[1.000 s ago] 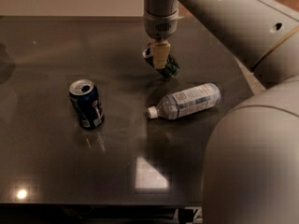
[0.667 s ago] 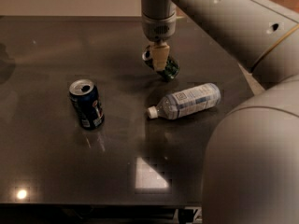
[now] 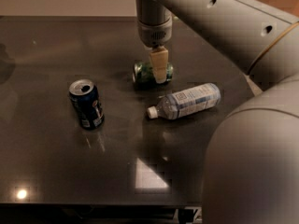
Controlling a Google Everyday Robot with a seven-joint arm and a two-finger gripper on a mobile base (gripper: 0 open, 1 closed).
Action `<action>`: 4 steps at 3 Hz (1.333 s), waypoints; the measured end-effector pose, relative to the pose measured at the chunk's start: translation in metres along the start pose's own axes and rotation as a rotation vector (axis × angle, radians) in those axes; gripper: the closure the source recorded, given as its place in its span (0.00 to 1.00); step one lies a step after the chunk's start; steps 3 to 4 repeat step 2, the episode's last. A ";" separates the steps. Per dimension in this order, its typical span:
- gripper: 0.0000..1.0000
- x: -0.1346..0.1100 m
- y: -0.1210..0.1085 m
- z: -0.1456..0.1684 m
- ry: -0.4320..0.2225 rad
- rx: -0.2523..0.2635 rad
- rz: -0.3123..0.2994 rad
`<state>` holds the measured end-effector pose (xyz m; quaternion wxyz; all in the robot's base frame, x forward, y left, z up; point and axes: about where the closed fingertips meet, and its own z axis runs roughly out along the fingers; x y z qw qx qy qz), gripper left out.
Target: Knock green can over
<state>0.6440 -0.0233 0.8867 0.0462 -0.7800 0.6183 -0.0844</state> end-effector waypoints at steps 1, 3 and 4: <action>0.00 -0.008 0.012 0.013 -0.010 -0.040 -0.033; 0.00 -0.008 0.012 0.013 -0.010 -0.039 -0.033; 0.00 -0.008 0.012 0.013 -0.010 -0.039 -0.033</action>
Offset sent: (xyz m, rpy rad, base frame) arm -0.0253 0.0003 -0.0214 -0.0206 0.1011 0.0401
